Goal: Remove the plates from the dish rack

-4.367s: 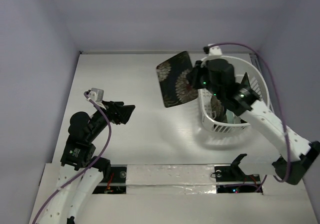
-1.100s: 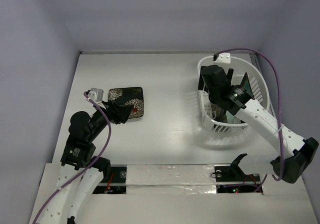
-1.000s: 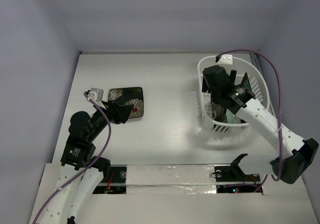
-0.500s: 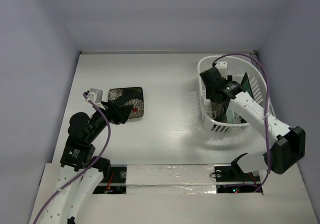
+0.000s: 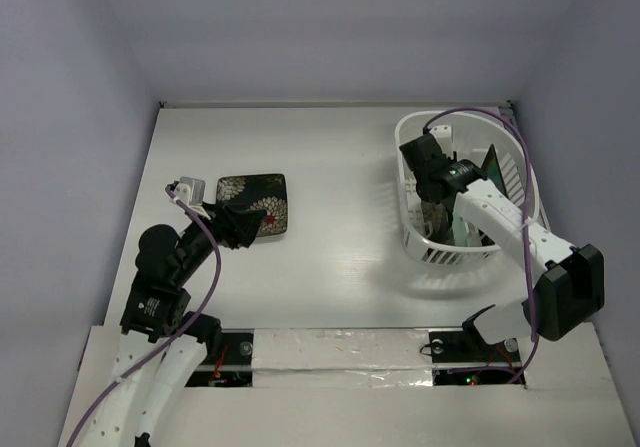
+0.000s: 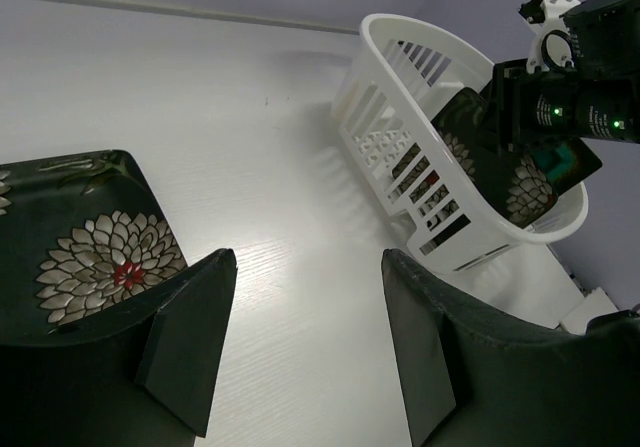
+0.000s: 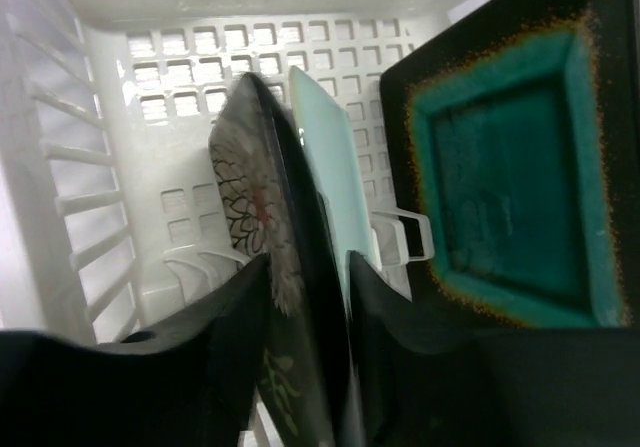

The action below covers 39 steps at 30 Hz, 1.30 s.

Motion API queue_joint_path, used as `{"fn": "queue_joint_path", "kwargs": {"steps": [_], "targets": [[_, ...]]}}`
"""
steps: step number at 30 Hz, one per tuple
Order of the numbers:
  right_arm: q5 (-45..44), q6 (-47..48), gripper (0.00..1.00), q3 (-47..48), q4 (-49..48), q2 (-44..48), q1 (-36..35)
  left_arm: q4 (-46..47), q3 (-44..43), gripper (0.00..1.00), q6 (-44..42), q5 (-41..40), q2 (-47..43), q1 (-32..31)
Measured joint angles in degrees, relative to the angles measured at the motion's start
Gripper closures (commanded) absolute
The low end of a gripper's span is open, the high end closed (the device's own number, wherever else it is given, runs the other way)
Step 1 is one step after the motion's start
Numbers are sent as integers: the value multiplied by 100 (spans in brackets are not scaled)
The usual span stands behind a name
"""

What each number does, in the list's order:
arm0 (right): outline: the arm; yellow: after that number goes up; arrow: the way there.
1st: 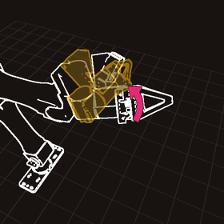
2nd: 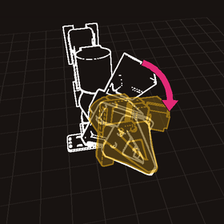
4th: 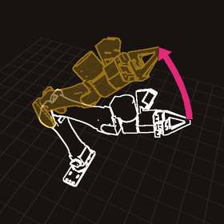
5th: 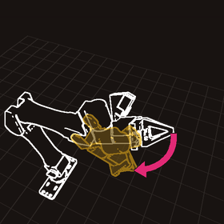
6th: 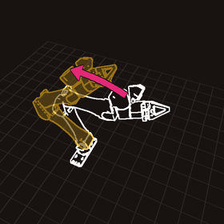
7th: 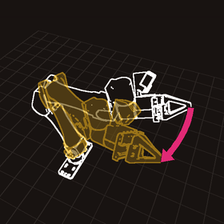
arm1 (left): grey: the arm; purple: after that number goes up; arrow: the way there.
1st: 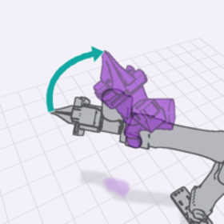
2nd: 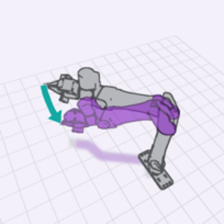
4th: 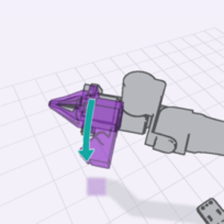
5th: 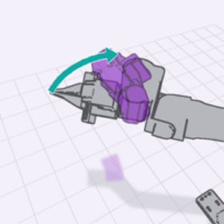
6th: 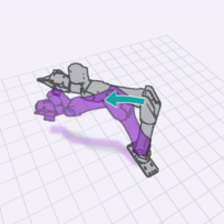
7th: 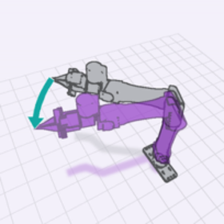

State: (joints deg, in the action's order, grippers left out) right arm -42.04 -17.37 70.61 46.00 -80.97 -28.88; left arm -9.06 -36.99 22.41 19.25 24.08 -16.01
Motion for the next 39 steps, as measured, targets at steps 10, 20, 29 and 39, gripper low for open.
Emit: {"fn": "queue_joint_path", "kwargs": {"steps": [10,20,29,39], "targets": [[-109,258,89,59,323,-11,0,0,0,43,0,-2,-59,-4],[-22,260,100,334,817,-20,4,0,0,43,0,-2,-81,-4],[-114,332,100,894,1311,-42,4,2,0,43,0,0,-116,-4],[26,299,100,1305,1384,133,-7,0,0,43,0,0,-116,-4]]}}
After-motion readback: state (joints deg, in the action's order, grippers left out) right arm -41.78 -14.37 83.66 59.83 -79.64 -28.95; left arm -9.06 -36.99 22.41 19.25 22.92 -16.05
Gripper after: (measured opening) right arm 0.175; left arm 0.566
